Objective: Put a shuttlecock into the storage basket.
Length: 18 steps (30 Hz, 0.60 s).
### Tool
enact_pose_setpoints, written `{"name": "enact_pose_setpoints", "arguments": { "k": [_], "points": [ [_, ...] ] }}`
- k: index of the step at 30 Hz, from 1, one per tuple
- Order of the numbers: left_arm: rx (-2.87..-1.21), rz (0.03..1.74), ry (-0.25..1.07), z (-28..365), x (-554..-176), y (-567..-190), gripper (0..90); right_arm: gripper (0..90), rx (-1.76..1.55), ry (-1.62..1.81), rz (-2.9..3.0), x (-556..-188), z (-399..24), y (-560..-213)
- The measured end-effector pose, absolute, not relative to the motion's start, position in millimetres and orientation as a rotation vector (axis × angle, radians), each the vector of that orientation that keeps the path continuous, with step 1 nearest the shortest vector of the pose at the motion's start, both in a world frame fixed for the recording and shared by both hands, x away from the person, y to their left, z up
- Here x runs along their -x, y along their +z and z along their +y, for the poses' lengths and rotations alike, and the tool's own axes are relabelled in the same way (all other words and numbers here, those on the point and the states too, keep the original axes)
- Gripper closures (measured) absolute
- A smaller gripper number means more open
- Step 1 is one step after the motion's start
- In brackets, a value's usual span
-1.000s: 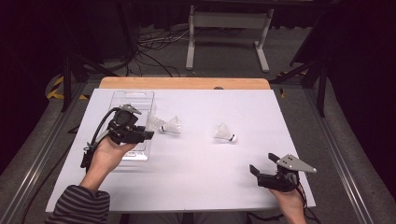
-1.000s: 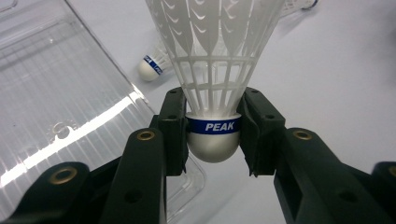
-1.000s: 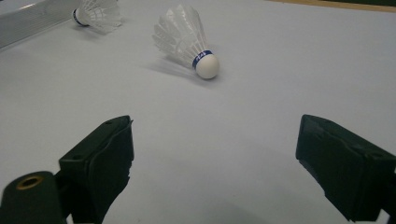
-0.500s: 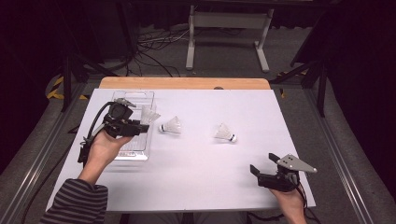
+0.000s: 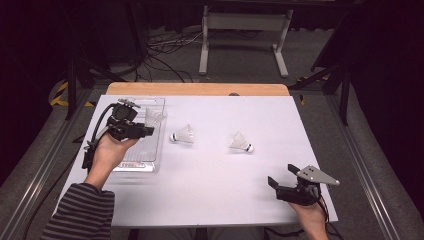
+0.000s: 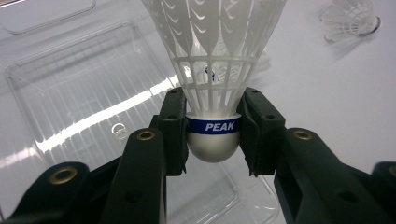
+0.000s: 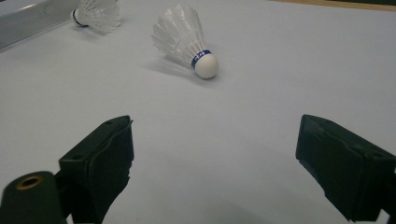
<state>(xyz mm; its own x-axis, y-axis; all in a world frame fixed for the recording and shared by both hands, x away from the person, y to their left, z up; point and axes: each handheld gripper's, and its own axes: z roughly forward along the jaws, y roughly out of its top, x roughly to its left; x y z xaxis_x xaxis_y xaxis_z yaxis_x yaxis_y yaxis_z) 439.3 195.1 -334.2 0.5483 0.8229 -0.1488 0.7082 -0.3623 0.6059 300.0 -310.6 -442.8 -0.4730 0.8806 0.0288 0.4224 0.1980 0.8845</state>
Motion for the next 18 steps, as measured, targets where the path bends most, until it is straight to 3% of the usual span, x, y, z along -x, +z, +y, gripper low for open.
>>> {"name": "enact_pose_setpoints", "arguments": {
  "k": [18],
  "points": [
    [-2.150, 1.371, 0.236, 201.9, -475.9, -357.1, 65.3, 12.0, -1.208, 1.217, 1.985, -299.3, -310.3, -442.5]
  ]
}}
